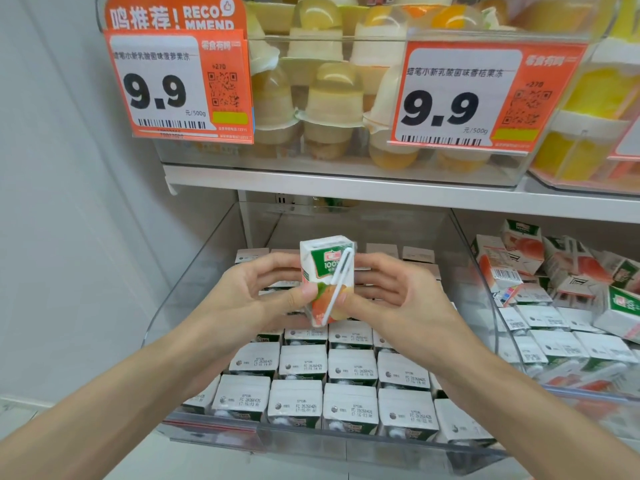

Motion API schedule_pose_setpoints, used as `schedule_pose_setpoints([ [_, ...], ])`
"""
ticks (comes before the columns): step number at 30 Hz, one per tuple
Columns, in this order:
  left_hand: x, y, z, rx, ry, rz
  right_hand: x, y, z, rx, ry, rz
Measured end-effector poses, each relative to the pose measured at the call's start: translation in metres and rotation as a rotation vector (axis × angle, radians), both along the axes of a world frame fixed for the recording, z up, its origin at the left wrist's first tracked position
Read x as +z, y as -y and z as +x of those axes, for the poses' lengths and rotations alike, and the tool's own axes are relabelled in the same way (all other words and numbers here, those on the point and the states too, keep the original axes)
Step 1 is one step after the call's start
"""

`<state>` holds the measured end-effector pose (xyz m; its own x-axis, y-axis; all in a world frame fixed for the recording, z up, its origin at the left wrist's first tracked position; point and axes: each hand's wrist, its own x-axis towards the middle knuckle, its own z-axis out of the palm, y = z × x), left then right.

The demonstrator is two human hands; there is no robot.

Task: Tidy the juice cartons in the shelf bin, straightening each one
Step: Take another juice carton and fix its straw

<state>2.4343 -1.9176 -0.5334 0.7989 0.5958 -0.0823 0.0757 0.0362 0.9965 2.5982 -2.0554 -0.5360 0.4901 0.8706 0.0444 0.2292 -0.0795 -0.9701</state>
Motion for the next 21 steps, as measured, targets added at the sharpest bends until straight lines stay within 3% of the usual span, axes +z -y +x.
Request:
schedule_pose_setpoints([
  [8,-0.0001,0.0048,0.0004,0.047,0.014,0.045,-0.0005,0.0008,-0.0025,0.167,0.167,-0.038],
  [14,-0.0011,0.0059,0.0027,-0.018,-0.015,0.105,-0.0027,-0.0007,-0.0023,0.108,0.179,-0.011],
  [21,-0.0056,0.0053,0.0023,-0.056,0.016,0.294,-0.0085,-0.0015,-0.0019,0.06,0.37,0.076],
])
